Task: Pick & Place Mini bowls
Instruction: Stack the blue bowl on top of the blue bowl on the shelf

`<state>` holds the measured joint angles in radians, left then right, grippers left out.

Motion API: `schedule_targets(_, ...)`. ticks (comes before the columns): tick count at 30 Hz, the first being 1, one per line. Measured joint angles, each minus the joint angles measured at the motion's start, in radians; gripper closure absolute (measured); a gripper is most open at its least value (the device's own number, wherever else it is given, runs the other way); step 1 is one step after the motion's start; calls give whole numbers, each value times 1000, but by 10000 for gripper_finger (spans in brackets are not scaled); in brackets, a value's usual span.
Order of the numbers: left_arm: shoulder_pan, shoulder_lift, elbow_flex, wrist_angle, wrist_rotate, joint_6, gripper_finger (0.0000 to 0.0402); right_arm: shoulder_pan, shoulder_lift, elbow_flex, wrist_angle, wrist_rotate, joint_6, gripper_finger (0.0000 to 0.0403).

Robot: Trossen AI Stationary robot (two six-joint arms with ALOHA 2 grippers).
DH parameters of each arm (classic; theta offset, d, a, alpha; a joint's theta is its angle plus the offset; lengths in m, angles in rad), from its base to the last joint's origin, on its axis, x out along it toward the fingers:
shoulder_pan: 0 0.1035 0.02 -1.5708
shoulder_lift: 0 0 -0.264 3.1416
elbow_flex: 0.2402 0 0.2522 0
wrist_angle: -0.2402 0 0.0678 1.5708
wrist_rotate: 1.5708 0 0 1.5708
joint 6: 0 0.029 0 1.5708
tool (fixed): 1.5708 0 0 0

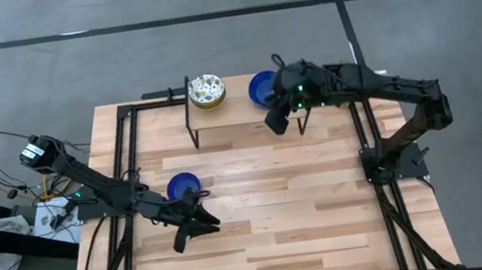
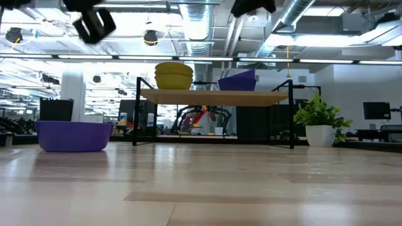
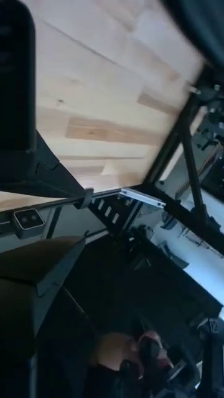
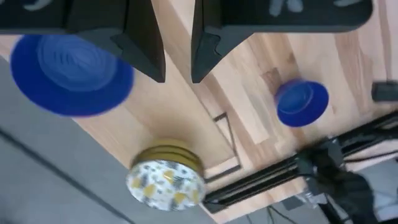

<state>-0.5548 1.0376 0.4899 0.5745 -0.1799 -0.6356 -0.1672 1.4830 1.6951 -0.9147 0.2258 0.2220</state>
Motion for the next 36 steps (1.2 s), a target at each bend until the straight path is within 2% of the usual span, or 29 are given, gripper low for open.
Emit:
schedule_targets(5,-18,-119,77,-242,-8,81,293,94,0,0,71,11,-105,336)
schedule_targets(10,-69,-210,163,-545,-117,78,293,168,1,0,104,9,-150,336)
schedule_targets(15,-131,-234,205,-814,-226,-13,294,247,1,0,65,9,-136,336)
schedule_targets(20,-138,-209,204,-1002,-238,-124,306,324,2,0,28,6,-75,336)
schedule_targets(24,-138,-181,204,-1079,-267,-188,320,377,2,0,25,7,-33,336)
schedule_targets(36,-130,-44,204,-1075,-364,-211,340,469,39,0,24,10,-11,336)
